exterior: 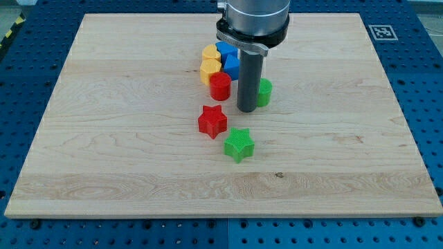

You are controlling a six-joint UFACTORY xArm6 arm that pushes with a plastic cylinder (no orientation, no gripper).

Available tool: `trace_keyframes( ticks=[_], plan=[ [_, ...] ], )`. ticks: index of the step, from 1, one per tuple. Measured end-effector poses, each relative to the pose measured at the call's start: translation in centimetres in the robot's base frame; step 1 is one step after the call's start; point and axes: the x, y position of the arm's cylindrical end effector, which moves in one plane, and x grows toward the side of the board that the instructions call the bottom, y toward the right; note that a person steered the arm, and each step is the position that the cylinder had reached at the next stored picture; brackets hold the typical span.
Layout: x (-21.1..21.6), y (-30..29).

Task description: Move the green circle right to the red circle

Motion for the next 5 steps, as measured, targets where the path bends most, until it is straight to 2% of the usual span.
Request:
trace_keyframes(
  ticks=[1, 2, 3, 5],
  plan=[
    [1.8, 1.4],
    [1.9, 5.3],
    [-0.2, 6.5],
    [-2.8, 3.2]
  ],
)
